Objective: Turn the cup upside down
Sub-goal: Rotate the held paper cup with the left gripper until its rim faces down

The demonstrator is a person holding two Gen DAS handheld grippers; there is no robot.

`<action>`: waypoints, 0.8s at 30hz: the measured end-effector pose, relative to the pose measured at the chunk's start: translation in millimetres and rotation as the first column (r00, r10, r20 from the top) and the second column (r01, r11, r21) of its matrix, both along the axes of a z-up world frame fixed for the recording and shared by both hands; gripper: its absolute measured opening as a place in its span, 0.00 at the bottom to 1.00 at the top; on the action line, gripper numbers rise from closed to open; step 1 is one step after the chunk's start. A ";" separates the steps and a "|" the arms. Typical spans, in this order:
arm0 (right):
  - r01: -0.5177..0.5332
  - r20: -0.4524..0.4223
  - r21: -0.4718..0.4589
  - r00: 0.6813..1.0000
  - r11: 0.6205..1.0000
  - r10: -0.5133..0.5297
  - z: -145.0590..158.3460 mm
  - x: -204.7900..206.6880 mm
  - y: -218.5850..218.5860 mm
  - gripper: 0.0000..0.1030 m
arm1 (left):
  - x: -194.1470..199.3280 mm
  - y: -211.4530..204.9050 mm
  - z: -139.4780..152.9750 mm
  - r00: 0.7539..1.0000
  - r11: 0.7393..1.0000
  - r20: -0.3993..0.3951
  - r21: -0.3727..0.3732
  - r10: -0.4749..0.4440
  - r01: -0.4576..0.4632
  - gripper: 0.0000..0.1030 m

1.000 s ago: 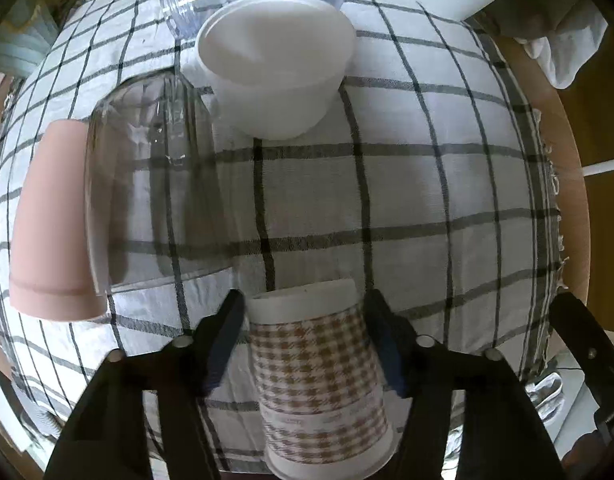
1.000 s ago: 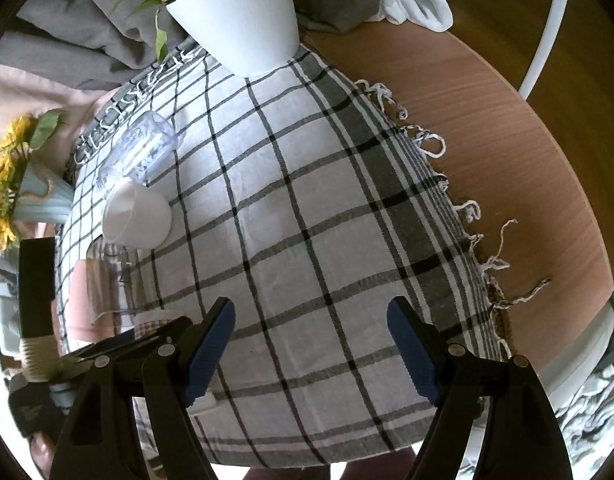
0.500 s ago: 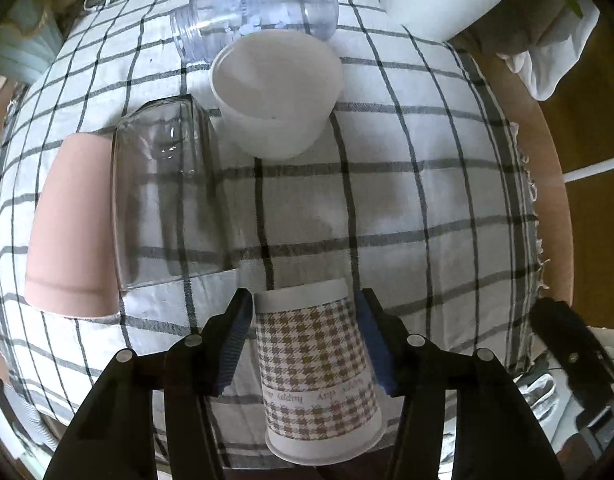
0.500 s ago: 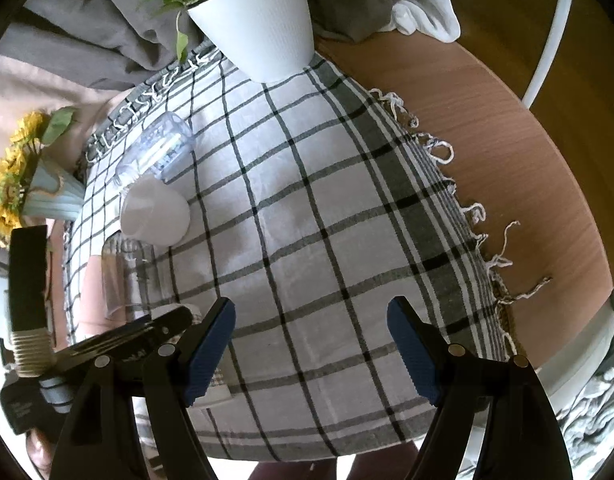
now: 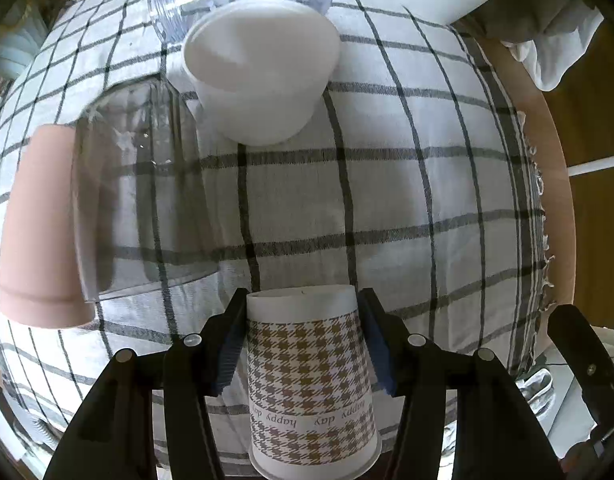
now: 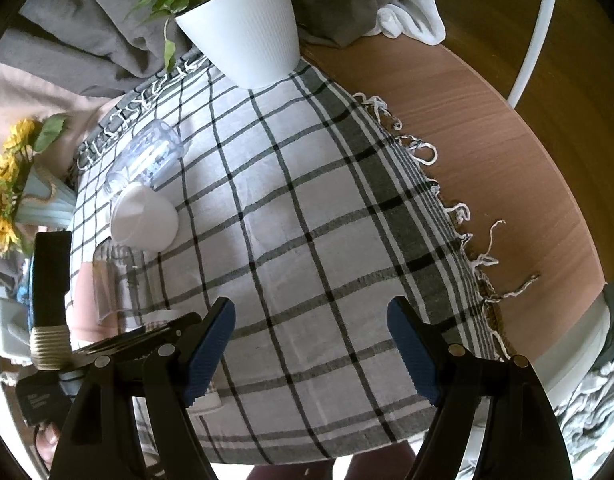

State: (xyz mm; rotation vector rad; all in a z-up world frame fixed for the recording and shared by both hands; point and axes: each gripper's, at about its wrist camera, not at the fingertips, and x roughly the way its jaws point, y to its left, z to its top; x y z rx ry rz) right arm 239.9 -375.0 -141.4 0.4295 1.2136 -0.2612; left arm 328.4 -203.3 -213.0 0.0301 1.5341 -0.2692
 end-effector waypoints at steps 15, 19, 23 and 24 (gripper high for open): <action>-0.022 0.038 -0.008 0.999 1.000 0.022 10.8 1.7 6.0 0.76 | -9.8 14.2 52.2 0.978 0.999 0.208 -0.033 -0.006 0.013 0.52; -0.039 0.036 -0.027 0.999 0.999 0.040 11.3 -0.3 6.6 0.76 | -18.8 13.8 51.6 0.971 0.999 0.238 -0.047 -0.006 0.018 0.52; -0.047 0.035 -0.052 0.998 0.998 0.049 11.4 -4.8 6.7 0.76 | -25.7 12.6 51.0 0.957 0.998 0.289 -0.045 -0.018 0.033 0.52; -0.047 0.033 -0.056 0.998 0.997 0.049 11.0 -6.2 6.4 0.76 | -27.8 12.0 51.0 0.955 0.999 0.294 -0.040 -0.023 0.036 0.52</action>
